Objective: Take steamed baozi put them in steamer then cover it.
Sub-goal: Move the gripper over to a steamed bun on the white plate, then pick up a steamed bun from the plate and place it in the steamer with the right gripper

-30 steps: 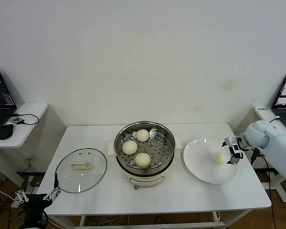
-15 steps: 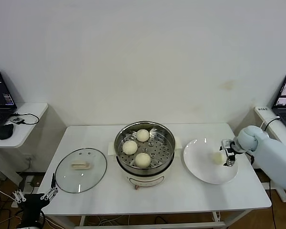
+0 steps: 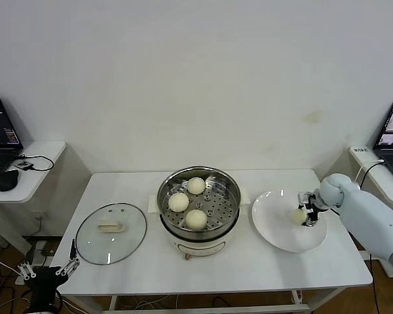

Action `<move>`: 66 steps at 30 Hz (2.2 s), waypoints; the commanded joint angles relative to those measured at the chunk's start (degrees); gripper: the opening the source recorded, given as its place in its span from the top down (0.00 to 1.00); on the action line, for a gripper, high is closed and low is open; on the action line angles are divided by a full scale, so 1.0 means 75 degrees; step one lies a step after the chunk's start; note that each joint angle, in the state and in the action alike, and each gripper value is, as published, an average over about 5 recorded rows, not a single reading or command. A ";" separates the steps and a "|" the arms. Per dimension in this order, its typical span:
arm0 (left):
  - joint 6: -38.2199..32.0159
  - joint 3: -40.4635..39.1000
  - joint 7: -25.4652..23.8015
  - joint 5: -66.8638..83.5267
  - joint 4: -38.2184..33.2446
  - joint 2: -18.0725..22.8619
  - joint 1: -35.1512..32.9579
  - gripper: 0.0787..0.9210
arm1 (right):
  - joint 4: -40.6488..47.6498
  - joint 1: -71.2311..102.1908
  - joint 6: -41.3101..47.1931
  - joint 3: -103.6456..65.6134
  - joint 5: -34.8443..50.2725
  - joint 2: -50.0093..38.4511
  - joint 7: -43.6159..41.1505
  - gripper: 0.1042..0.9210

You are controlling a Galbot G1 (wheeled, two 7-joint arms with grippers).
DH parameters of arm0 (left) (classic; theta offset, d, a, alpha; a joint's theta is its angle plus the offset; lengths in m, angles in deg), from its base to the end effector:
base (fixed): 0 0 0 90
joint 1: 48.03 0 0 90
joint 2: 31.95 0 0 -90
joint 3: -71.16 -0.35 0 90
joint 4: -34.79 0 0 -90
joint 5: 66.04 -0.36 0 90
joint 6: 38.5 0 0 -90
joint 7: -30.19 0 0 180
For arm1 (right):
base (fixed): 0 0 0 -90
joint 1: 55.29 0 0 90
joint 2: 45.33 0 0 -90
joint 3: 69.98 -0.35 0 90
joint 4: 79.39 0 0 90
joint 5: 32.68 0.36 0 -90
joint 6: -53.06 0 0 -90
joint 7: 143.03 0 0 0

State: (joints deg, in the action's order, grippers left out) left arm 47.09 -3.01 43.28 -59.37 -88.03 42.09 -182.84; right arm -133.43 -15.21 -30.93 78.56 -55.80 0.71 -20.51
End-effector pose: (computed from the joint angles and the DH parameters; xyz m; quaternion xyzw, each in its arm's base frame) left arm 0.1175 0.1219 -0.2947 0.1323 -0.9808 -0.1404 0.0283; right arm 0.5391 -0.2108 -0.2549 0.4102 -0.5672 0.5742 0.4247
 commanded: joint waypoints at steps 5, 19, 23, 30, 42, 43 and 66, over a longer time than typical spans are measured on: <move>-0.0005 0.0014 0.0001 0.0011 -0.0005 -0.0016 -0.0011 0.12 | -0.0644 -0.0544 0.0229 0.0496 0.0609 -0.0385 -0.0217 0.38; 0.0013 -0.0122 -0.0002 -0.0012 -0.0016 -0.0010 0.0123 0.12 | -0.3330 -0.4966 0.1515 0.4013 0.3669 -0.1442 -0.0516 0.38; 0.0014 -0.0166 -0.0002 -0.0012 -0.0034 -0.0013 0.0148 0.12 | -0.3716 -0.6142 0.1877 0.4768 0.4531 -0.0982 -0.0276 0.38; -0.0002 -0.0181 0.0003 -0.0004 -0.0049 -0.0013 0.0152 0.12 | -0.4358 -0.6746 0.2767 0.5414 0.6231 -0.0052 0.0566 0.37; -0.0007 -0.0146 0.0007 -0.0002 -0.0093 0.0019 0.0167 0.12 | -0.4857 -0.6040 0.3784 0.5758 0.7573 0.0994 0.1849 0.36; -0.0008 -0.0144 0.0007 -0.0001 -0.0096 0.0025 0.0166 0.12 | -0.4835 -0.5939 0.3853 0.5741 0.7579 0.1054 0.1929 0.36; -0.0007 -0.0094 0.0012 0.0075 -0.0027 0.0093 0.0252 0.12 | -0.3477 -0.4254 0.4093 0.5468 0.5979 0.1603 0.2083 0.36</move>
State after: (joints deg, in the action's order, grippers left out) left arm 47.01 -3.63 43.40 -58.87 -88.44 42.78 -181.08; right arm -161.89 -50.06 -1.20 119.50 -8.88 11.29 -5.97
